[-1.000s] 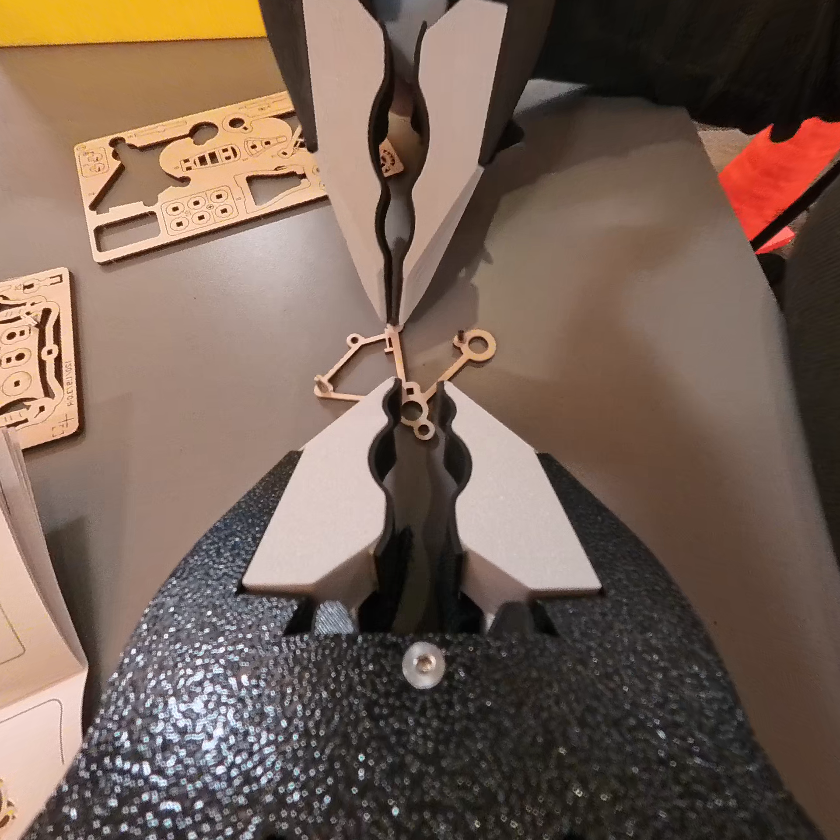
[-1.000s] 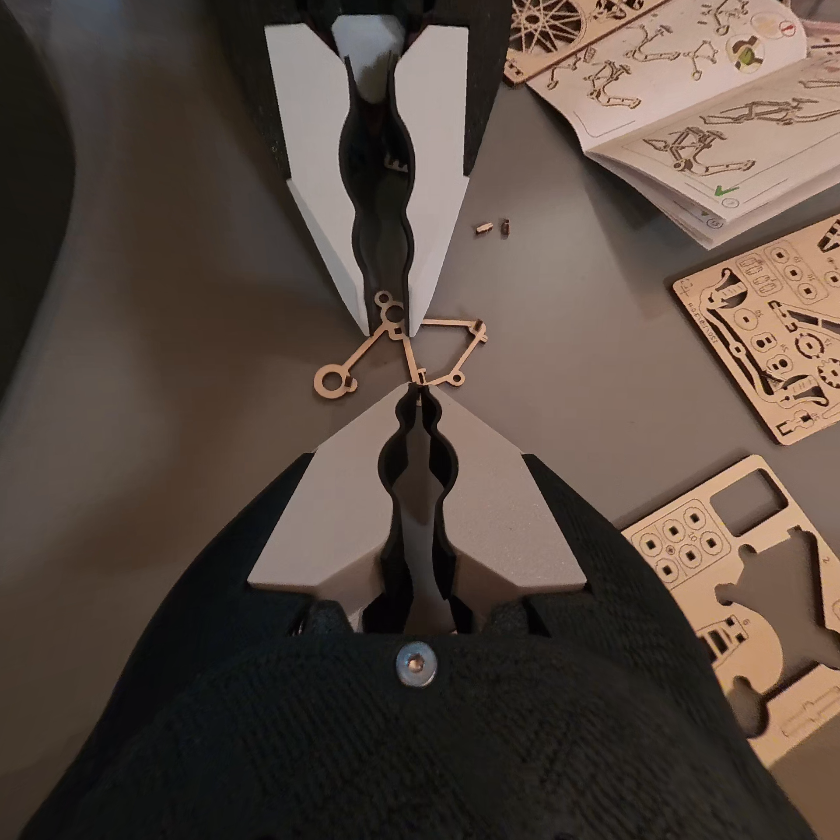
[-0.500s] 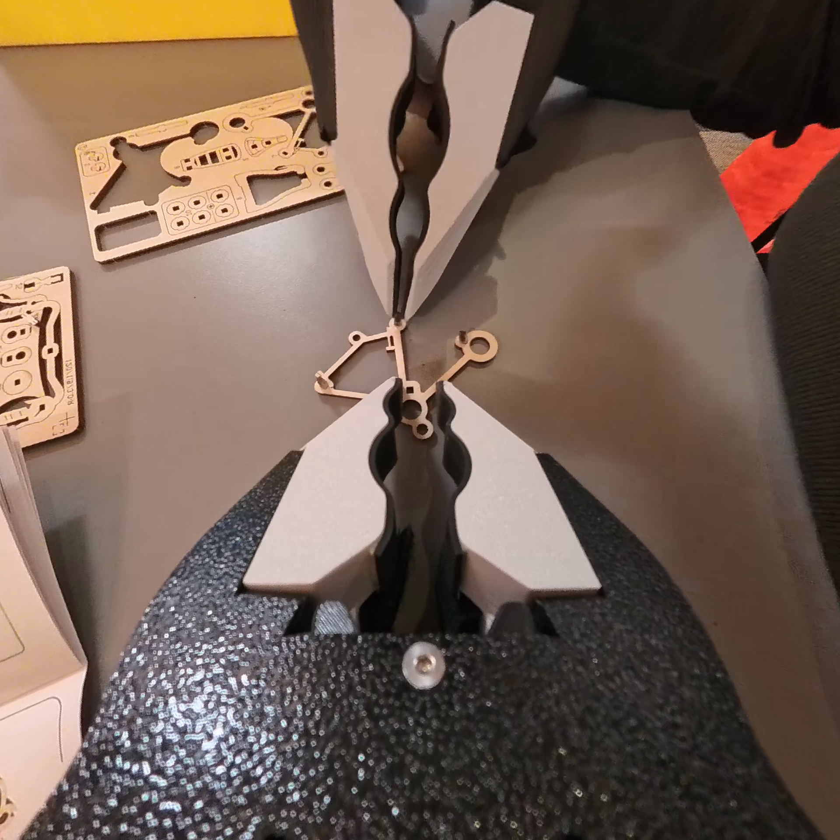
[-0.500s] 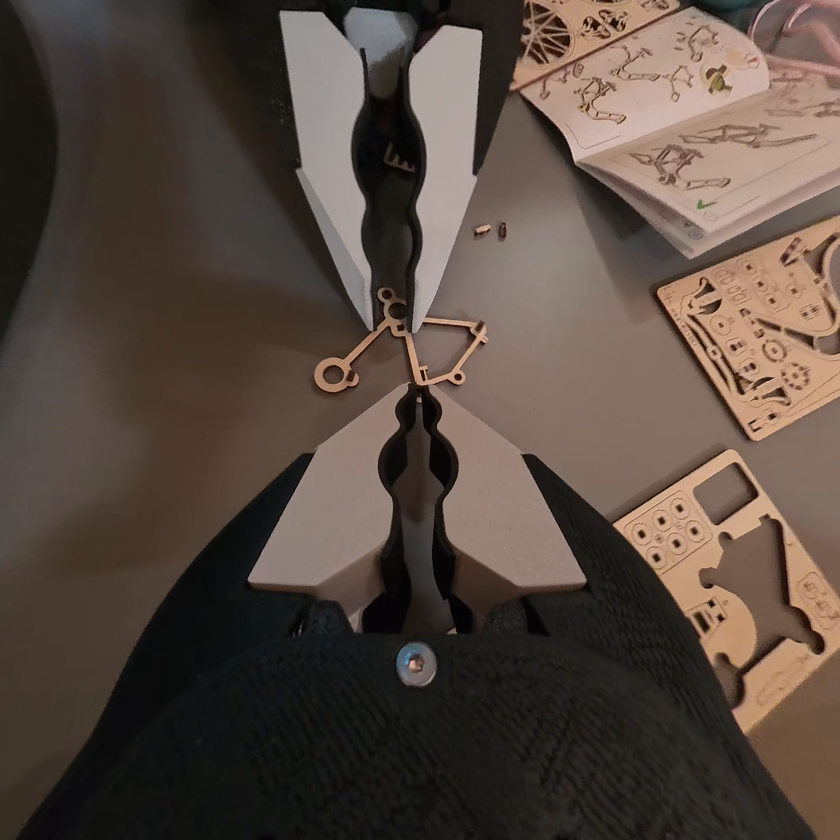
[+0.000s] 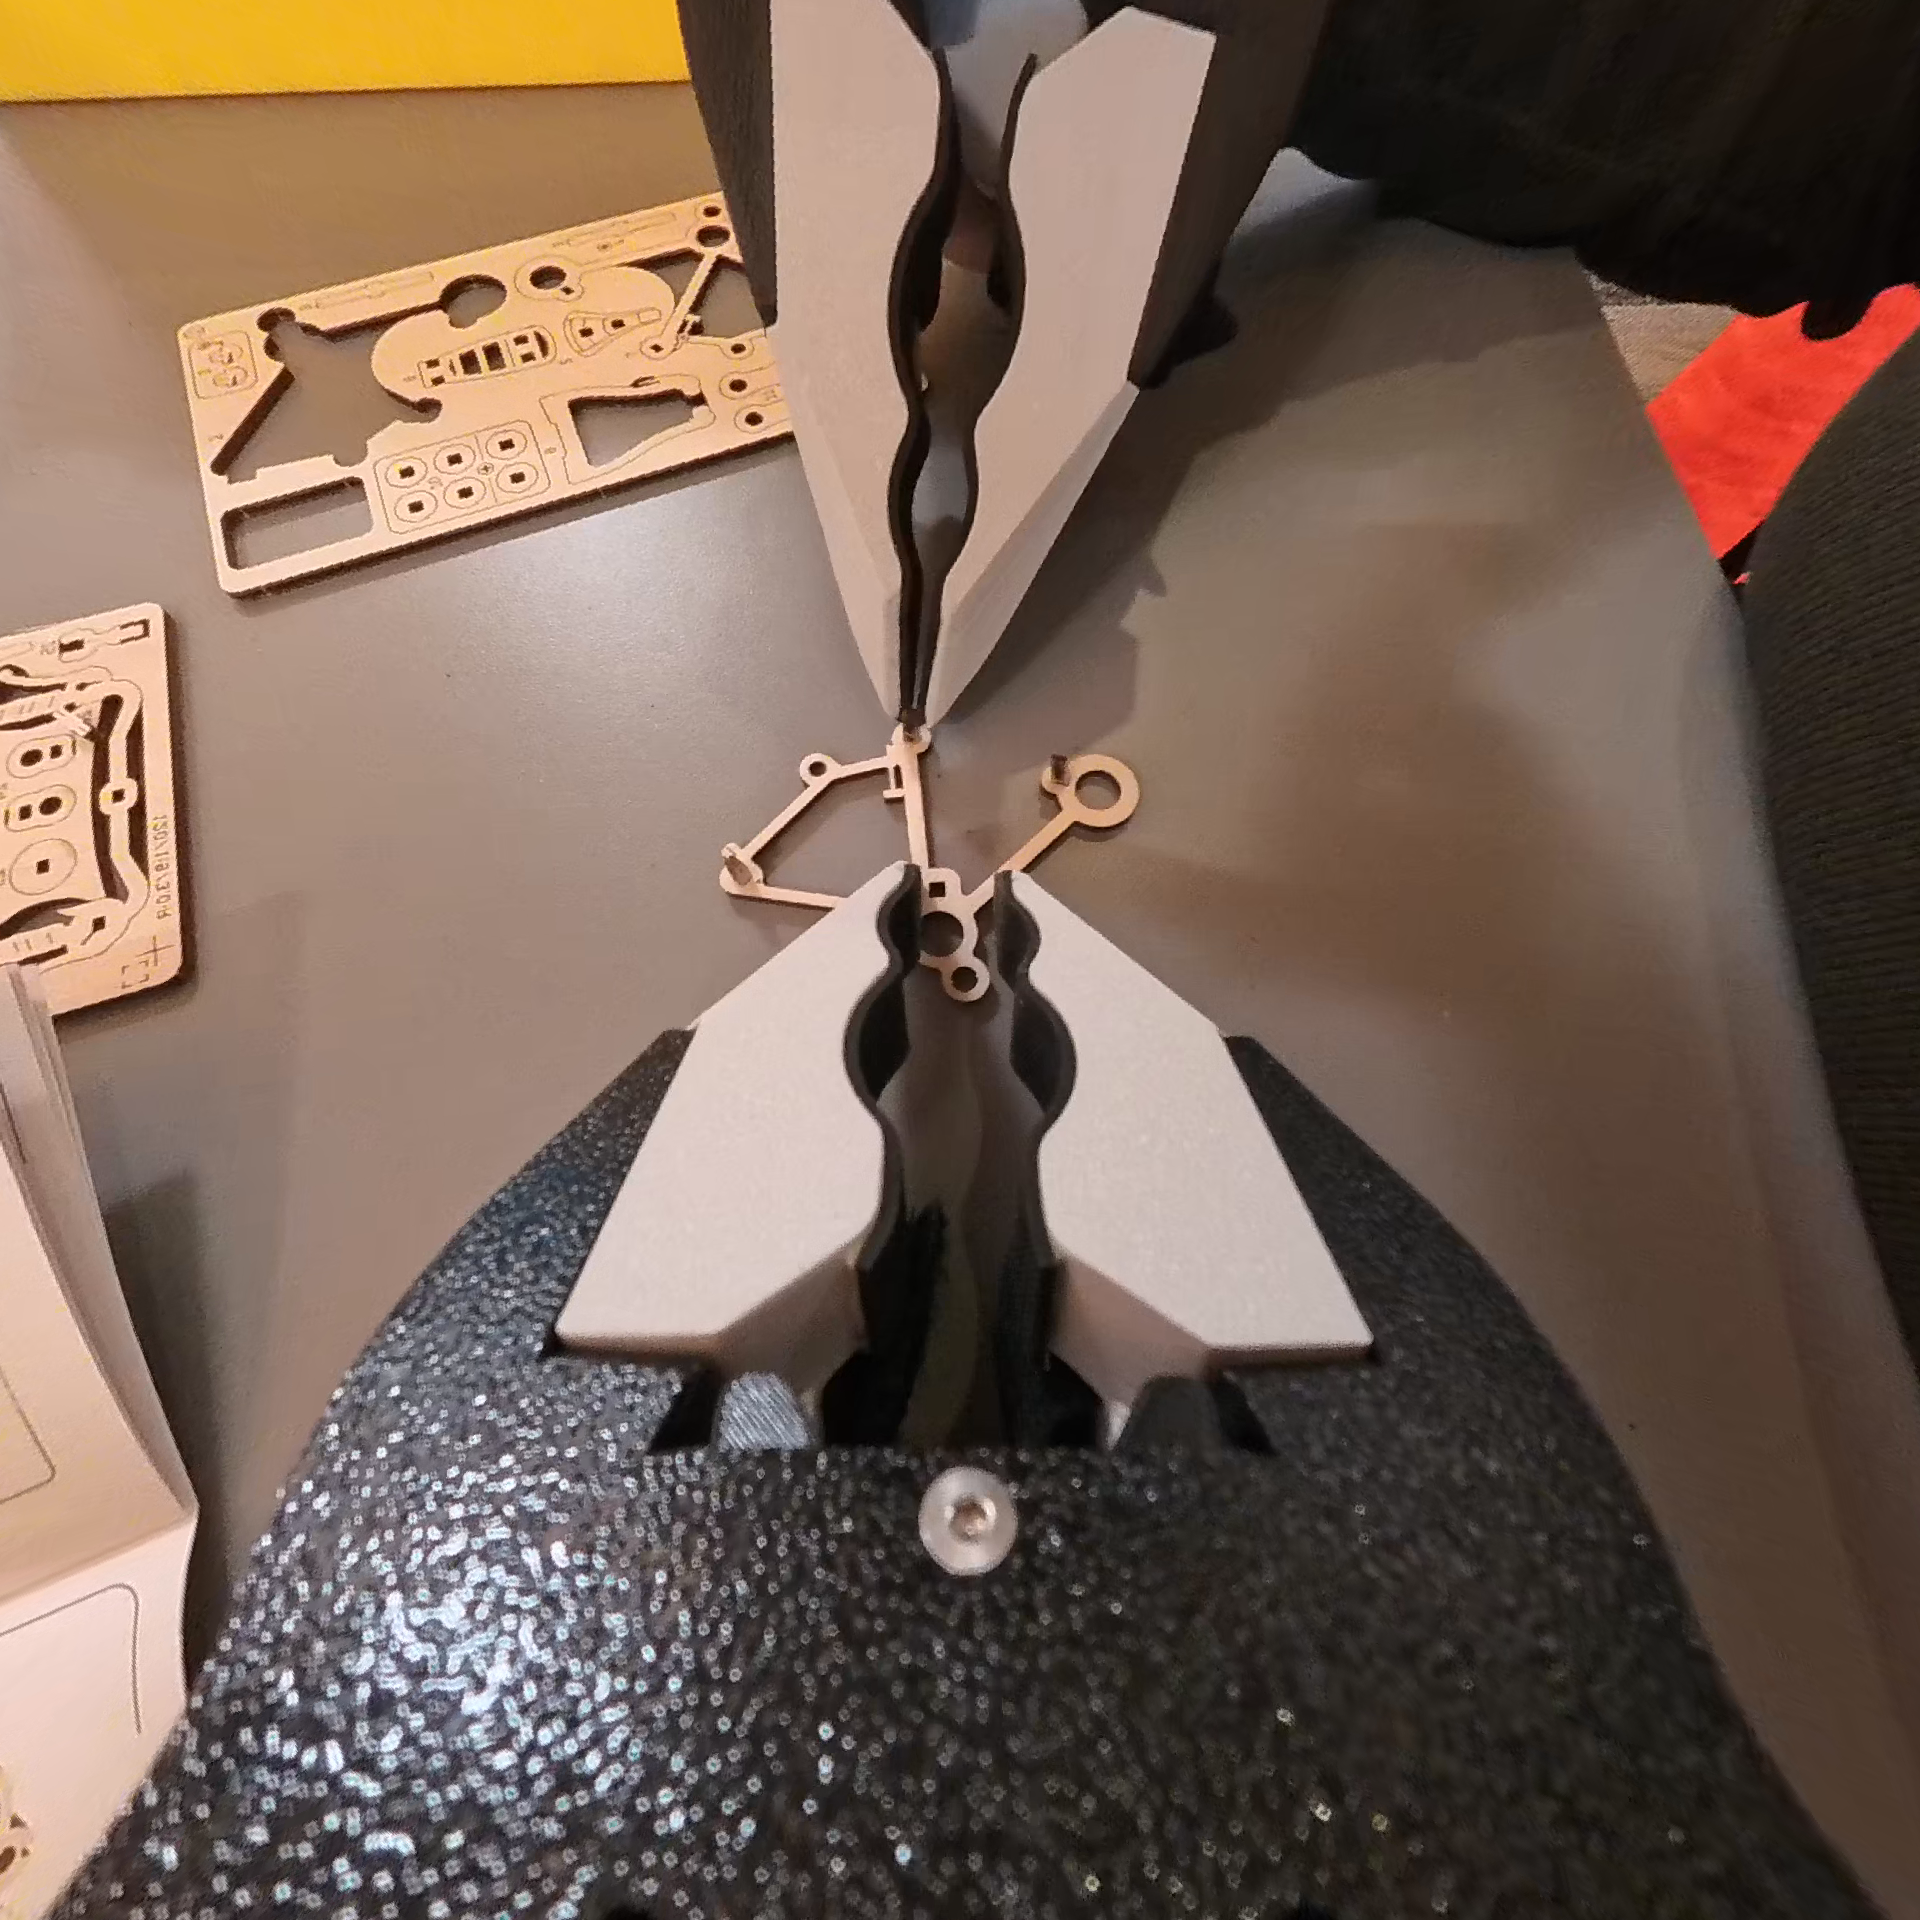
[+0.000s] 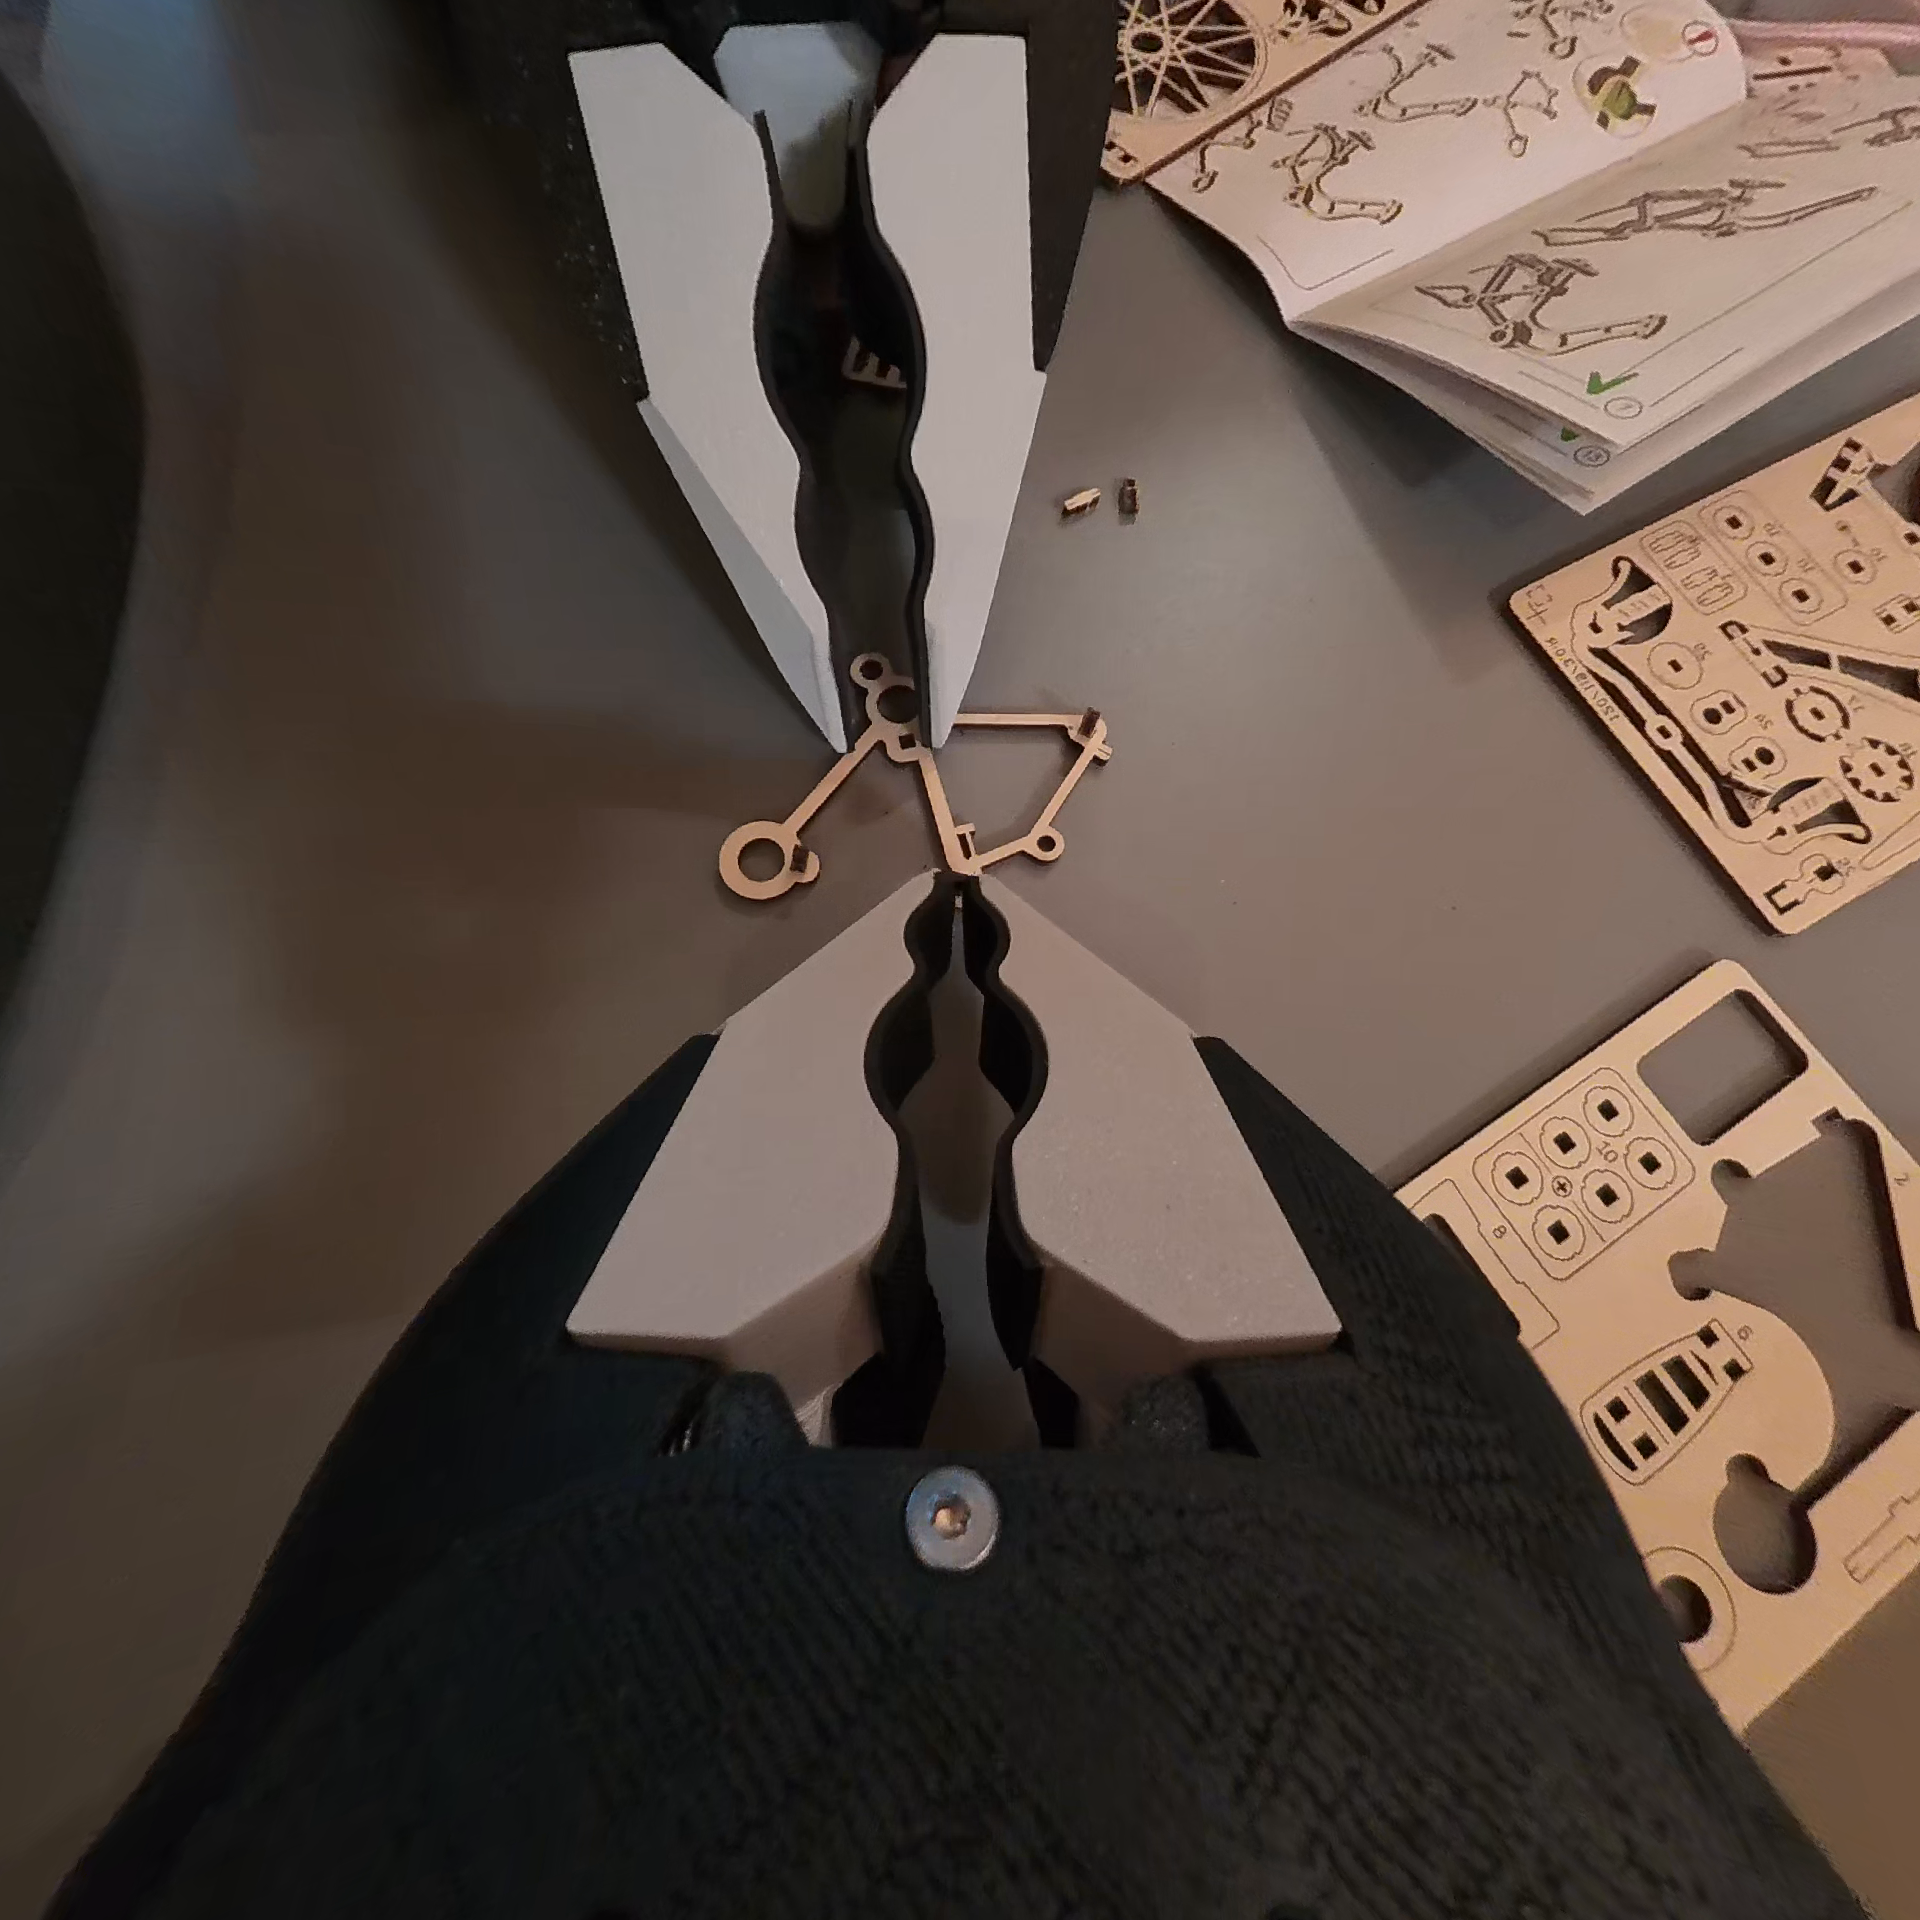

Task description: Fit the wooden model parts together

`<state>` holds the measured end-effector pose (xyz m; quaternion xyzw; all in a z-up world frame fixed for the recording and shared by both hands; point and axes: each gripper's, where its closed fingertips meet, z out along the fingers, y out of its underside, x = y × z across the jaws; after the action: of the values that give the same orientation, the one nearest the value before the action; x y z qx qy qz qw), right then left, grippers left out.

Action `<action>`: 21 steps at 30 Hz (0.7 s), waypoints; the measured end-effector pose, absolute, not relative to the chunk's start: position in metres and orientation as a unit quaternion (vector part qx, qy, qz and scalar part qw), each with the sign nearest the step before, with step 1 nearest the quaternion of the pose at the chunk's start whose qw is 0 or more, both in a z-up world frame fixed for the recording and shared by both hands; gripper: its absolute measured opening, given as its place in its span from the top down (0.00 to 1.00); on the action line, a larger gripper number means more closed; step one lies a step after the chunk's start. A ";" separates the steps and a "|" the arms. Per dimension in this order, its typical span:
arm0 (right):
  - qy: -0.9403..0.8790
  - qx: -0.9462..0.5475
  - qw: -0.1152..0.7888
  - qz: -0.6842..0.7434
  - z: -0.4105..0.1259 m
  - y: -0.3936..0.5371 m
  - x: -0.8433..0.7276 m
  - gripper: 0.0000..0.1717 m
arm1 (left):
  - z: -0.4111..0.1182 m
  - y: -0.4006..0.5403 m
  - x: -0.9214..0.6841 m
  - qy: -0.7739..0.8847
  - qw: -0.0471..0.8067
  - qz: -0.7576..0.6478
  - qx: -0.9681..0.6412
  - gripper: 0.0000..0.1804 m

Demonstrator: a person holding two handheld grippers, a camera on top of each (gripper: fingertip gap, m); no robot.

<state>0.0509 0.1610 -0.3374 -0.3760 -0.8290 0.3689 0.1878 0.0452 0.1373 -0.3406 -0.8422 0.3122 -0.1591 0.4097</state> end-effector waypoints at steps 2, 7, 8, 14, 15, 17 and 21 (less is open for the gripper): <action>-0.827 -0.379 0.190 0.369 -0.338 0.162 0.050 0.99 | -0.341 0.137 0.045 0.311 0.410 -0.159 -0.843 0.94; -0.837 -0.372 0.205 0.346 -0.338 0.162 0.050 1.00 | -0.341 0.137 0.045 0.312 0.409 -0.159 -0.843 0.94; -0.835 -0.375 0.201 0.348 -0.338 0.162 0.050 1.00 | -0.341 0.138 0.045 0.312 0.409 -0.159 -0.843 0.94; -0.845 -0.368 0.219 0.320 -0.338 0.163 0.049 1.00 | -0.341 0.138 0.045 0.311 0.409 -0.158 -0.843 0.94; -0.846 -0.368 0.219 0.317 -0.339 0.163 0.049 1.00 | -0.341 0.138 0.045 0.311 0.409 -0.158 -0.843 0.94; -0.840 -0.381 0.213 0.323 -0.339 0.164 0.048 1.00 | -0.341 0.138 0.045 0.311 0.409 -0.158 -0.843 0.94; -0.842 -0.382 0.217 0.312 -0.339 0.165 0.047 1.00 | -0.342 0.139 0.045 0.312 0.408 -0.159 -0.843 0.94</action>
<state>0.0473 0.1645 -0.3390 -0.3818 -0.8425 0.3122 0.2167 0.0447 0.1386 -0.3415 -0.8435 0.3116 -0.1588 0.4077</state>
